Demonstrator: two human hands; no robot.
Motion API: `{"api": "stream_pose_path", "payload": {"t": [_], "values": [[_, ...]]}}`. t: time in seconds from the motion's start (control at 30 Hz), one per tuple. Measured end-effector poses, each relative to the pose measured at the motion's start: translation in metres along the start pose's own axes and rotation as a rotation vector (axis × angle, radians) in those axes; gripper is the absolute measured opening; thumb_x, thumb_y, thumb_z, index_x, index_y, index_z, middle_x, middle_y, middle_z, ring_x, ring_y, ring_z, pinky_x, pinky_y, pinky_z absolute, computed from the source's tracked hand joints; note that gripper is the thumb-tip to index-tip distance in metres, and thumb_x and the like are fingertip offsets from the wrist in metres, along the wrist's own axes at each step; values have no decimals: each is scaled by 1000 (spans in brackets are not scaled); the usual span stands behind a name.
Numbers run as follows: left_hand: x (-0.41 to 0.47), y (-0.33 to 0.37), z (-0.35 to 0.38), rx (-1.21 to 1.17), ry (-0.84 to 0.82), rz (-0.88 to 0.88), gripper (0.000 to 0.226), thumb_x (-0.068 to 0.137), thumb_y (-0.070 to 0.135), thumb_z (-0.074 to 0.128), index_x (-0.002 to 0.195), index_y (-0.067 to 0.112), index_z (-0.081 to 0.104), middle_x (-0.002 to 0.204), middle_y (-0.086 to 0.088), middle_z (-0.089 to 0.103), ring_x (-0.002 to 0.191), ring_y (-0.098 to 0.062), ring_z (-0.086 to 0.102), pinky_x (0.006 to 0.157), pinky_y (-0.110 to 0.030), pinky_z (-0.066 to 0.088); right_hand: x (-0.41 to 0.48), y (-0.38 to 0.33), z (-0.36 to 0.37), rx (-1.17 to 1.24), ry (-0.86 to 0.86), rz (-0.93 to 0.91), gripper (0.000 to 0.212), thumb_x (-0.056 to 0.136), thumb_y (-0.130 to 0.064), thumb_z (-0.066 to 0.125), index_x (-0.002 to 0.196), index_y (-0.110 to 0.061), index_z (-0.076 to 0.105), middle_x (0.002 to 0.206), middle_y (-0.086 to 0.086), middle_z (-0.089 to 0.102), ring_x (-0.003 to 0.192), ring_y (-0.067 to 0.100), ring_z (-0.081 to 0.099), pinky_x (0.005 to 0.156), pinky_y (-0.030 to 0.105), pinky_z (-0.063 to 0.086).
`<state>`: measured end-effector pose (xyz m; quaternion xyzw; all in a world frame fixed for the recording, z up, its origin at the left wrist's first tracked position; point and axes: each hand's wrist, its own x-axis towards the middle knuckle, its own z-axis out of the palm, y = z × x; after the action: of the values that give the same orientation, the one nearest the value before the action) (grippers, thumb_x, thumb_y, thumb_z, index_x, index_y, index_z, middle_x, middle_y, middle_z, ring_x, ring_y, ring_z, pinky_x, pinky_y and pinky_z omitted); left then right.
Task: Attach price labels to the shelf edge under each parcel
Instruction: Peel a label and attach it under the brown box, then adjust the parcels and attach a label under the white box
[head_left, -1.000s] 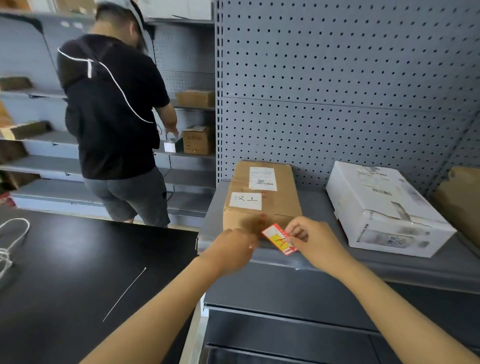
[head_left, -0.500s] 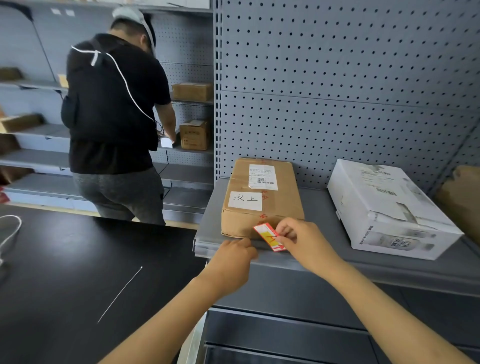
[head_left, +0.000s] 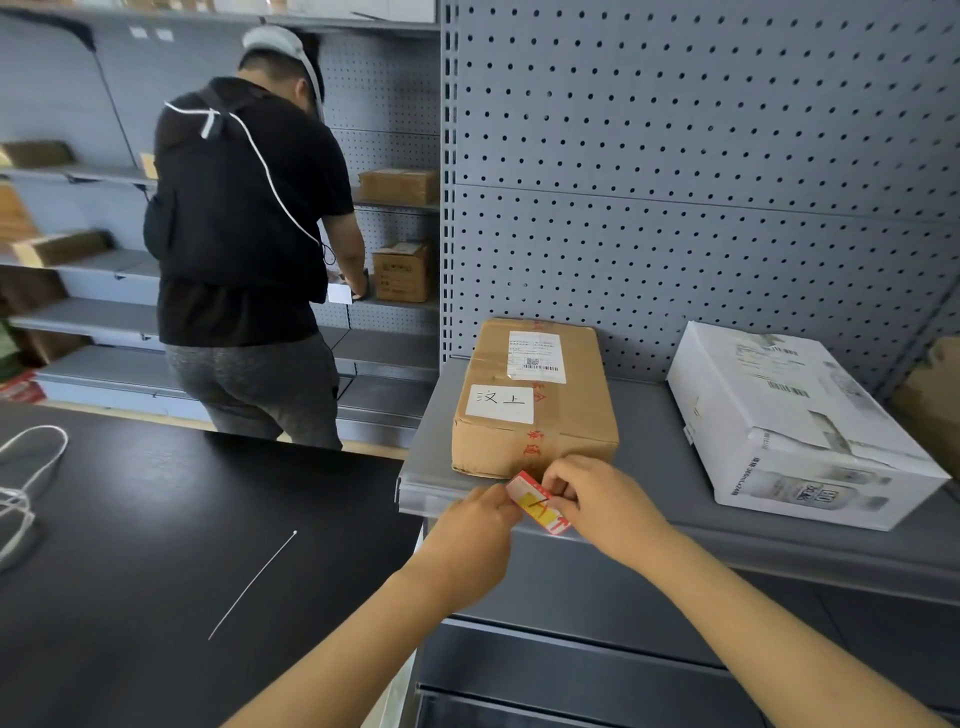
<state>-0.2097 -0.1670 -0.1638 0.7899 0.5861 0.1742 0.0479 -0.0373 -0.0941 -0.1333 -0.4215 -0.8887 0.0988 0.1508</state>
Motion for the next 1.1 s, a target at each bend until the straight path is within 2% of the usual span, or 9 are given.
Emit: {"api": "stream_pose_path", "payload": {"t": [0.2,0.4,0.53,0.67,0.8,0.93,1.1], "values": [[0,5,-12,17,2,-3,38,87,5,45,121,20,55,122,-1,60,103,-21,55,87,-32,47,5,-7,1,-166,-11,-90,11,90,-34,56,95,-24,60,94,-8,64,86,12,57,64,37,52],[0,6,-26,-5,-9,-49,30,91,14,47,118,22,60,121,2,62,101,-19,58,88,-30,48,-9,-4,-9,-52,6,-9,26,88,-30,61,114,-28,58,107,-14,62,94,7,56,73,29,52],[20,23,-41,-2,13,7,27,90,19,50,114,26,61,117,5,62,99,-22,58,82,-34,50,-33,6,-34,4,73,56,22,87,-23,63,109,-27,60,103,-12,63,86,4,52,76,24,48],[57,63,-52,-39,56,126,22,87,13,49,104,17,64,105,0,64,90,-25,60,75,-36,50,-68,26,-65,20,113,142,18,87,-25,64,105,-28,61,98,-11,64,87,6,56,78,30,50],[96,118,-48,-136,17,223,26,88,23,59,113,26,63,112,6,63,98,-16,61,84,-39,51,-115,57,-102,28,185,247,19,86,-27,65,105,-26,62,99,-8,66,86,7,58,77,28,50],[125,192,-33,-133,-20,345,26,88,26,58,114,28,61,117,9,62,104,-14,58,88,-36,49,-168,95,-139,7,261,341,16,85,-23,66,100,-16,63,99,2,65,90,16,57,80,37,51],[156,285,-6,-168,-24,478,25,89,28,58,113,30,61,118,14,60,104,-8,56,90,-32,46,-238,152,-184,-23,317,430,21,87,-26,65,105,-17,63,104,1,61,94,13,55,83,31,49]]}}
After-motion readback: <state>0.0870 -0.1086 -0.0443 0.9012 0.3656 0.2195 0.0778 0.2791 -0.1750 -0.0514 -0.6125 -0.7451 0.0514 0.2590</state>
